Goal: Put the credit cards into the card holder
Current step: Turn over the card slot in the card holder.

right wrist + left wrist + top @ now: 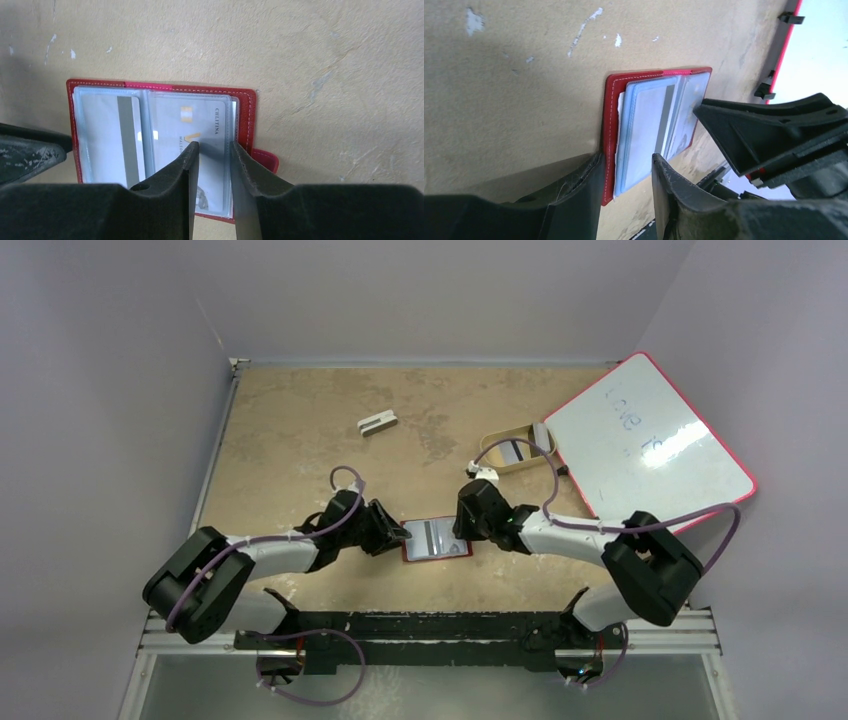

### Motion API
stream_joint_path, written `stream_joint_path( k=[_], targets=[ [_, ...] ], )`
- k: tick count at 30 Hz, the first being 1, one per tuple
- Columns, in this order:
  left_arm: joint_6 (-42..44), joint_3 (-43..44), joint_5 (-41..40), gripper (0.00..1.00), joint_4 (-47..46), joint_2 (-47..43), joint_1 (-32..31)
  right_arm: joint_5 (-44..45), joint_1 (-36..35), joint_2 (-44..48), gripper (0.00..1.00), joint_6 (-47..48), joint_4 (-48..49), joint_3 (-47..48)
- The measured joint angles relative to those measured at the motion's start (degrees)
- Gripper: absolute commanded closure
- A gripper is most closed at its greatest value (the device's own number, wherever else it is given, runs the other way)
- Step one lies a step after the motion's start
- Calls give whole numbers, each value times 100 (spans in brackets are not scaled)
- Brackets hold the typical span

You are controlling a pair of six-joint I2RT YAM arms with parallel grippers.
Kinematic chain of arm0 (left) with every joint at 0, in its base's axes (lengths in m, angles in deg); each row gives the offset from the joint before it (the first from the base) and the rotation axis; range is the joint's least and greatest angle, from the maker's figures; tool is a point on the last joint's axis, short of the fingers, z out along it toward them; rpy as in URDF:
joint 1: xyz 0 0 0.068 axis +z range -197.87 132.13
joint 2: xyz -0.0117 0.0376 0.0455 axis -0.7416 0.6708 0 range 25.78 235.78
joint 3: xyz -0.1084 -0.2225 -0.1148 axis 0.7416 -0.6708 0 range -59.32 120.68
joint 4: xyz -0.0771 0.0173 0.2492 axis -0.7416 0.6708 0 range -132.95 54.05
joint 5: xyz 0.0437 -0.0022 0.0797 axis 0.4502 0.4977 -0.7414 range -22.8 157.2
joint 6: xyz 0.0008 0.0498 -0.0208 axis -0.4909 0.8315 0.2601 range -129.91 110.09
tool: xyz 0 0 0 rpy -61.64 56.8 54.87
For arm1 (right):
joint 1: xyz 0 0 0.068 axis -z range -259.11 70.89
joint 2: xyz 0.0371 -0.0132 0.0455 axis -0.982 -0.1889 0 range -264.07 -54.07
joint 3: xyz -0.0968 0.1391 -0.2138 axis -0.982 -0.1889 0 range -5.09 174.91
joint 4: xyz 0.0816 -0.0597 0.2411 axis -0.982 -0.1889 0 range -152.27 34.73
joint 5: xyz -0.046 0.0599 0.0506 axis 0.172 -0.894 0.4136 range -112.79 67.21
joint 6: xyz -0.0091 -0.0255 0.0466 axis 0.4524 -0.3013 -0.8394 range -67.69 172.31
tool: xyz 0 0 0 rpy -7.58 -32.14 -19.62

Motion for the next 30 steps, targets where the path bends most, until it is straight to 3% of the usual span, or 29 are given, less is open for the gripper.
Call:
stream_joint_path(
  k=[10,21,30],
  targets=[
    [-354,-208,376,62,-1292,136,0,7,208,-9,71,4,529,-199],
    [-378,-216,382,63,-1908,435,-50,-201,317,35,71,-20,911,-402],
    [-249,-214,208,85,-1993,688,-127,-225,321,42,71,-26,988,-442]
  ],
)
